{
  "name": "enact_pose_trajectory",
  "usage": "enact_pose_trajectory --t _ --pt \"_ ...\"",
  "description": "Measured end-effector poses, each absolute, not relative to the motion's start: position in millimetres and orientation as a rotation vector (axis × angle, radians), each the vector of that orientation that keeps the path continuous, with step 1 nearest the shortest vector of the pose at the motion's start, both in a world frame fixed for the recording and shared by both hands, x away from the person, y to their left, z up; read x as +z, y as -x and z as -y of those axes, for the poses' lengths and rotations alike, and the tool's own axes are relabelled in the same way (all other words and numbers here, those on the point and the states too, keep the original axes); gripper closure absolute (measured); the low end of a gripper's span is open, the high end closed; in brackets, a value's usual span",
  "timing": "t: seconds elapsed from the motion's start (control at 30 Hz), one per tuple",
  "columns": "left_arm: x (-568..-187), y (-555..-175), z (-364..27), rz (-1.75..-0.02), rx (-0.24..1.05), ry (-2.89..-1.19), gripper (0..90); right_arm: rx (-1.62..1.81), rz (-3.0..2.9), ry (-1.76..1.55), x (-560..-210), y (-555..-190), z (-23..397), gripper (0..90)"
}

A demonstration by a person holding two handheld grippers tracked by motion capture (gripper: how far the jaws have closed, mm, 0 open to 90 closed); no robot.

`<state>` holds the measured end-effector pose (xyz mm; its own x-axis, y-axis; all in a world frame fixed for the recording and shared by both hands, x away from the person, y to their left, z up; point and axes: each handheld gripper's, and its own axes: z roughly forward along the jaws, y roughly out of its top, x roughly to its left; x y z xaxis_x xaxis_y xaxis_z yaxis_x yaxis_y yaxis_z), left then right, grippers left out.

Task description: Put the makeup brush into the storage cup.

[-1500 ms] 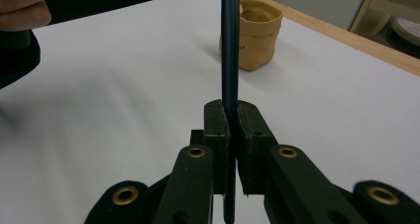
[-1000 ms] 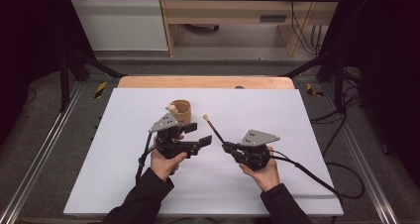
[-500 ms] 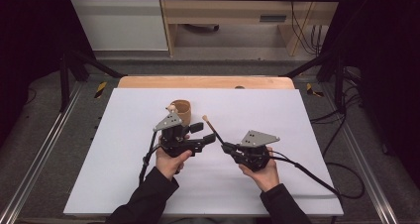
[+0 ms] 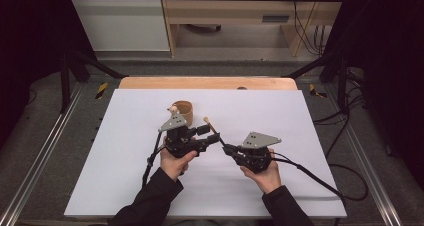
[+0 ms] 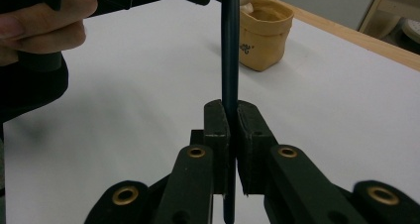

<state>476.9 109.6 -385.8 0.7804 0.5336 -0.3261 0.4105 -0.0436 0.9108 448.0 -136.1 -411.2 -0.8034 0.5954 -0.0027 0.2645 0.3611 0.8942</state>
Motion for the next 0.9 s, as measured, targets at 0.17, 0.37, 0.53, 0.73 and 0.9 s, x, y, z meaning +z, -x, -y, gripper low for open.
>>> enact_pose_trajectory --t 0.17,0.37,0.53,0.73,0.9 --pt "-387.3 -478.2 -107.3 -0.768 0.109 -1.661 50.7 1.414 -2.308 -0.758 -412.6 -448.3 135.2 84.5" --pt "-387.0 -478.1 -106.8 -0.777 0.102 -1.647 61.3 1.419 -2.308 -0.759 -412.8 -448.4 134.9 84.5" --pt "-387.6 -477.6 -105.5 -0.782 0.102 -1.647 68.1 1.423 -2.311 -0.761 -413.2 -448.4 134.4 84.5" --pt "-388.2 -477.6 -105.3 -0.795 0.103 -1.642 73.7 1.419 -2.316 -0.759 -413.8 -448.6 134.1 84.5" --pt "-388.4 -477.1 -106.1 -0.795 0.095 -1.64 75.7 1.422 -2.319 -0.756 -414.2 -448.5 133.6 84.5"
